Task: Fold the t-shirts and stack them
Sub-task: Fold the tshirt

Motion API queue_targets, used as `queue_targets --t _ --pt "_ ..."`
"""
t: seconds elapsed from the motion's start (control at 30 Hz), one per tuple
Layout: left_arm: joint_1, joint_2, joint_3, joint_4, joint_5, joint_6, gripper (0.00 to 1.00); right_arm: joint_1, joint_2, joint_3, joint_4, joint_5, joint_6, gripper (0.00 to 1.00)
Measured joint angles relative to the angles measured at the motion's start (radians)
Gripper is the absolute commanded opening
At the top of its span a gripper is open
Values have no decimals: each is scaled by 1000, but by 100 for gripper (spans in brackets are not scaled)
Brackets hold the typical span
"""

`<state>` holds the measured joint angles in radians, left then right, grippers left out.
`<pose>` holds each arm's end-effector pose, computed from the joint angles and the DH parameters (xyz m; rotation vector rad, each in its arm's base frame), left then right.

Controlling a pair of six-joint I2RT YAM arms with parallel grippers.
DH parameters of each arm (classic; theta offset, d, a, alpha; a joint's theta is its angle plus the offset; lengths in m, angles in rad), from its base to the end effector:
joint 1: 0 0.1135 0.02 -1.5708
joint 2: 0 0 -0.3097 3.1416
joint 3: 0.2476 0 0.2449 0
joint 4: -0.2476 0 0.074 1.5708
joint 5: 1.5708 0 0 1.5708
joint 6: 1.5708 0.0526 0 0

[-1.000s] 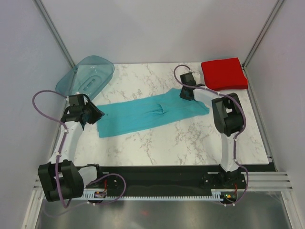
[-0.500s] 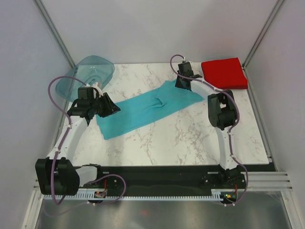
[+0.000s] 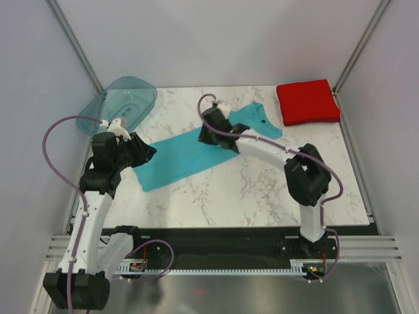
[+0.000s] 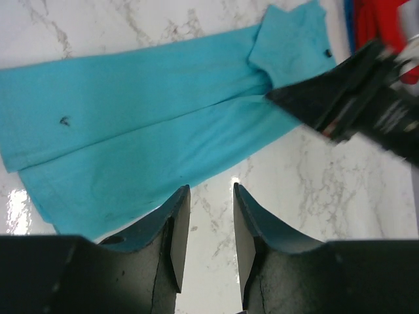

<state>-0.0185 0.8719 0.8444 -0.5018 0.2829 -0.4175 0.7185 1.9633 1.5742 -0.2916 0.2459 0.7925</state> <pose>0.1669 -0.0178 0.3412 -0.2503 2.1114 -0.5575 0.3683 0.3051 0.2864 0.2186 2.2735 0.5405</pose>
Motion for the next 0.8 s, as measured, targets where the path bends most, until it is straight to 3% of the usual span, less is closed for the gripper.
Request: queue_targets --t 0.13,0.27,0.43,0.53,0.8 --pt "0 -99 58 -24 45 -30 41 200 33 -36 -4 -5 186 42" --pt "0 -174 141 -39 73 -61 43 309 124 -6 11 -4 323 40" --pt "0 -269 176 -44 108 -103 43 358 266 73 121 -22 359 15" --pt "0 -303 181 -46 116 -117 43 366 319 86 212 -58 363 6" --pt "0 -307 216 -89 115 -120 45 372 469 234 340 -179 340 2"
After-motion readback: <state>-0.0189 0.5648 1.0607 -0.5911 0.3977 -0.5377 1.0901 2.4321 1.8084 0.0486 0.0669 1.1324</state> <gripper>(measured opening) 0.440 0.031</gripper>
